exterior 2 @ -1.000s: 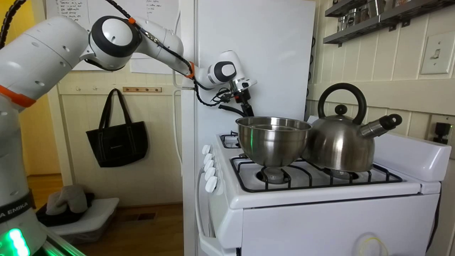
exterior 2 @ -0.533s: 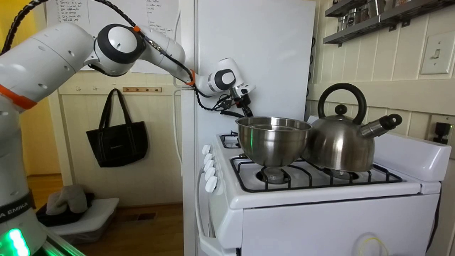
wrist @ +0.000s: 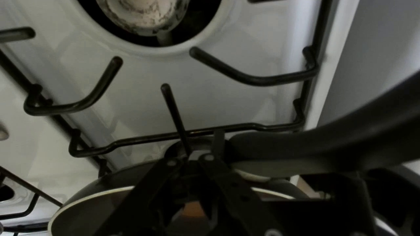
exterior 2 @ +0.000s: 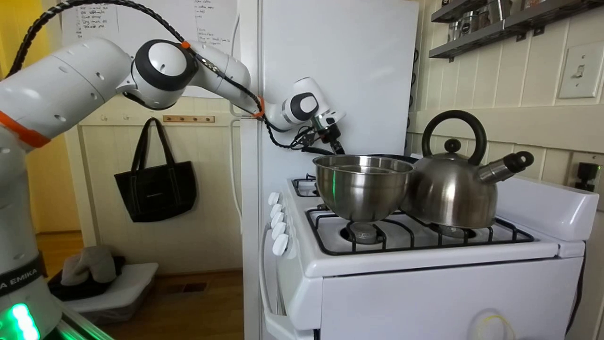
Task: Move the silver bowl and the pan away
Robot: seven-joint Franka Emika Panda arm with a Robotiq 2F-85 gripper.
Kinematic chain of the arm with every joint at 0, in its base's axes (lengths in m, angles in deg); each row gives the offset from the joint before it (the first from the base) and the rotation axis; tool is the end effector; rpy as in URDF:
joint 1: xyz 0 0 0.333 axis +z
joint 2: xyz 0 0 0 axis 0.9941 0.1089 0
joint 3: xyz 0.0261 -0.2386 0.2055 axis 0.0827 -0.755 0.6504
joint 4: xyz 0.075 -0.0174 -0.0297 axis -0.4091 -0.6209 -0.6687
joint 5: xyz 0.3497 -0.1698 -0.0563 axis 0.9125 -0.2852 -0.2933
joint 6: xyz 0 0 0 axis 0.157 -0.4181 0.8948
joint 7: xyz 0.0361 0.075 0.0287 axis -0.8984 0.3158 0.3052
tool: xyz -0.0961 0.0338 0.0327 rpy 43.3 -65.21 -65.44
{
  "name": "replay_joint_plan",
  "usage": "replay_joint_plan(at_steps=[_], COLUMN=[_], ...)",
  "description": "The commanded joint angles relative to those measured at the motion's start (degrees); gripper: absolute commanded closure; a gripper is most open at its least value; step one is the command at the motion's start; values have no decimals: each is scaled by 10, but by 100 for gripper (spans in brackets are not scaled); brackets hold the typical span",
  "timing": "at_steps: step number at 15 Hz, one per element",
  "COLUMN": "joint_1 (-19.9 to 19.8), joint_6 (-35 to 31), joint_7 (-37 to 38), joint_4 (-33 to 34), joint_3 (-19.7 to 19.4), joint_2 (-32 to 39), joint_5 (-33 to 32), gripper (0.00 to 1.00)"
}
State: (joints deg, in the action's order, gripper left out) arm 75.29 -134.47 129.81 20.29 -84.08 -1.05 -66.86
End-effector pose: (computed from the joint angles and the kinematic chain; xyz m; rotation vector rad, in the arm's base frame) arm 0.7381 -0.3102 0.3793 2.4352 -1.4561 0.7241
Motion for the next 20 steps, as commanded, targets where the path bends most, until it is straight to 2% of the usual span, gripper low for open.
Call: replay_joint_plan(at_steps=[1,11,12,13,15,17,20], joint_1=[0,7,7,7,6,6,10], joint_6=[4,57,66,76,83,93,127], joint_7=[13,14,13,13,12,12,12], joint_4=[56,103,108,114,127,136,145], joint_3=[-15,-32,-33,-34,-36,-39,-47], joint_2=[33,64,66,68,71,72,66], joint_5=[-12,-18,-19,-18,-18,-18,-22], gripper=[73,73,23,22,8,0,0])
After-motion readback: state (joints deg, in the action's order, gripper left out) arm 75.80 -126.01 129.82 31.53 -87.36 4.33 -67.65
